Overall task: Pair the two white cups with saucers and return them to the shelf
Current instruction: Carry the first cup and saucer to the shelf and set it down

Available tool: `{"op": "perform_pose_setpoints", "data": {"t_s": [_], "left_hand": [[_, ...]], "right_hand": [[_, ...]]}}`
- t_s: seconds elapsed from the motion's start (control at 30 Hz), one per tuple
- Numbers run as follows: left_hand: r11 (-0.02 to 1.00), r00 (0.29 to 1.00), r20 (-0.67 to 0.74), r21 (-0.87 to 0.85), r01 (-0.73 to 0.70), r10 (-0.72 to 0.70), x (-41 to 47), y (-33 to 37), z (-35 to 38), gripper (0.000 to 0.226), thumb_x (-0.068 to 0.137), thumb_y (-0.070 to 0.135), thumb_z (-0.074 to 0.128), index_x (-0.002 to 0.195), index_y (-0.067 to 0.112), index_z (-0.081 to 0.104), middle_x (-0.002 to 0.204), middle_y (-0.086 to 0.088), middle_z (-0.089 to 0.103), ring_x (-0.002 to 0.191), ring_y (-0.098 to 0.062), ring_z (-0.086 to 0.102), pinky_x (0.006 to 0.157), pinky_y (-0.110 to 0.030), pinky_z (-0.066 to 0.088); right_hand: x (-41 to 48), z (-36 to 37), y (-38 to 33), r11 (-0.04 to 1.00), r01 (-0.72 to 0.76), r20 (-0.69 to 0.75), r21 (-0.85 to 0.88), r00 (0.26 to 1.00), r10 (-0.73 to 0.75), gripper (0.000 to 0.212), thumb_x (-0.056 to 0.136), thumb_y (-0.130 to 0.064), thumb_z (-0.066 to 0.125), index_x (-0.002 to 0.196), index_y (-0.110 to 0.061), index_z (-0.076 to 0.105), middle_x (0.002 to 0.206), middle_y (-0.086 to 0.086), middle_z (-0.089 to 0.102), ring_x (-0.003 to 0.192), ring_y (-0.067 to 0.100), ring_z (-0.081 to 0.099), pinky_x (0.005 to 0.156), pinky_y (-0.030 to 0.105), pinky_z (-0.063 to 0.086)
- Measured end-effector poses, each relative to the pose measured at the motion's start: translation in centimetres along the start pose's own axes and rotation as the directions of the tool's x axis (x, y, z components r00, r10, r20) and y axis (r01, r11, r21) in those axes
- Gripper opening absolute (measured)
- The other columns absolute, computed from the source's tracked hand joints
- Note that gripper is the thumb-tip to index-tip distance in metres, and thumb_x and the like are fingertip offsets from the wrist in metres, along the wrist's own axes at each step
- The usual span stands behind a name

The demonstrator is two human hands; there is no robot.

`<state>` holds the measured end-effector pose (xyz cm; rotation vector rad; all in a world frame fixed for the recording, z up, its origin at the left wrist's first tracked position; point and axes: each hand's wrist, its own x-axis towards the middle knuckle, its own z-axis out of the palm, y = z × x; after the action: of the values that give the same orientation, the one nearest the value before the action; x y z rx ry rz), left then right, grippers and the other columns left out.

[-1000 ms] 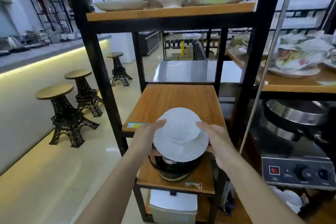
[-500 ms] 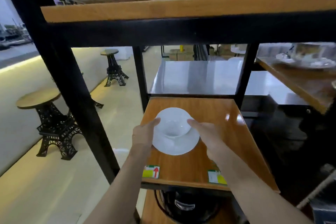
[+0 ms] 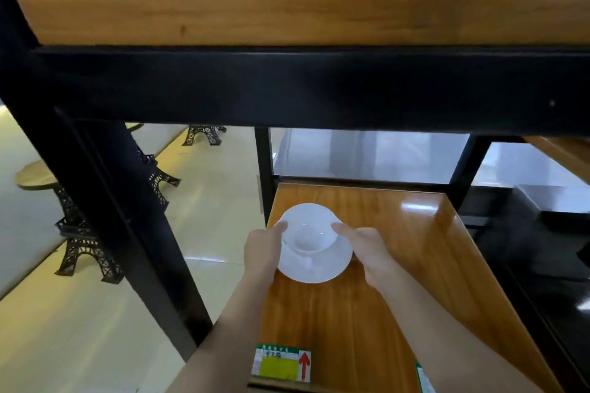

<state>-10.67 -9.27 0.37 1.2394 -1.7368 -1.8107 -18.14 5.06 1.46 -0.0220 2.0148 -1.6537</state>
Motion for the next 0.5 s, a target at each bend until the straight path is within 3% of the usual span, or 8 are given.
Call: {"op": "perform_pose_setpoints", "data": {"t_s": [0.13,0.23,0.3,0.37,0.5], "left_hand": [[0.995,0.998,-0.048,0.091,-0.038,0.042,0.6,0.0,0.6,0.032,0.087,0.039,0.058,0.066,0.018,0.048,0.074,0.0,0.052,0.084,-0.023,0.054,0.073,-0.034,0.043],[0.987,0.995,-0.068,0.148,-0.061,0.072,1.0,-0.3,0.7,0.036,0.087,0.041,0.056,0.065,0.015,0.05,0.079,-0.008,0.056,0.079,-0.023,0.054,0.07,-0.034,0.043],[0.987,0.995,-0.079,0.156,-0.05,0.063,1.3,-0.5,0.8,0.036,0.086,0.042,0.057,0.072,0.009,0.056,0.09,-0.012,0.059,0.081,-0.024,0.055,0.069,-0.034,0.043],[0.988,0.994,-0.102,0.152,-0.032,0.048,1.7,-0.6,0.9,0.041,0.084,0.045,0.059,0.092,0.005,0.061,0.106,-0.014,0.06,0.089,-0.026,0.058,0.072,-0.035,0.046],[0.985,0.994,-0.105,0.171,0.033,-0.015,2.1,-0.4,1.0,0.053,0.081,0.048,0.06,0.112,0.004,0.058,0.118,-0.016,0.057,0.102,-0.031,0.058,0.089,-0.043,0.051]], "right_hand": [[0.5,0.4,-0.1,1.0,-0.005,-0.012,-0.029,1.0,0.005,0.038,0.087,-0.037,0.06,0.11,-0.008,0.057,0.111,0.01,0.06,0.097,0.023,0.055,0.077,0.032,0.042],[0.7,0.5,0.2,0.998,0.005,-0.011,-0.064,1.0,-0.005,0.036,0.087,-0.042,0.058,0.106,-0.01,0.058,0.112,0.012,0.06,0.096,0.022,0.054,0.082,0.034,0.042],[0.7,0.5,0.2,0.995,0.006,-0.008,-0.104,1.0,-0.007,0.038,0.086,-0.046,0.057,0.104,-0.012,0.057,0.112,0.011,0.059,0.098,0.021,0.054,0.082,0.033,0.042],[0.7,0.5,0.2,0.993,-0.002,0.003,-0.122,1.0,0.002,0.039,0.087,-0.047,0.056,0.107,-0.013,0.056,0.113,0.01,0.057,0.096,0.019,0.052,0.077,0.03,0.041],[0.6,0.3,-0.1,0.987,0.003,0.028,-0.161,1.0,0.002,0.045,0.088,-0.049,0.053,0.109,-0.009,0.056,0.112,0.012,0.058,0.088,0.014,0.052,0.071,0.028,0.042]]}}
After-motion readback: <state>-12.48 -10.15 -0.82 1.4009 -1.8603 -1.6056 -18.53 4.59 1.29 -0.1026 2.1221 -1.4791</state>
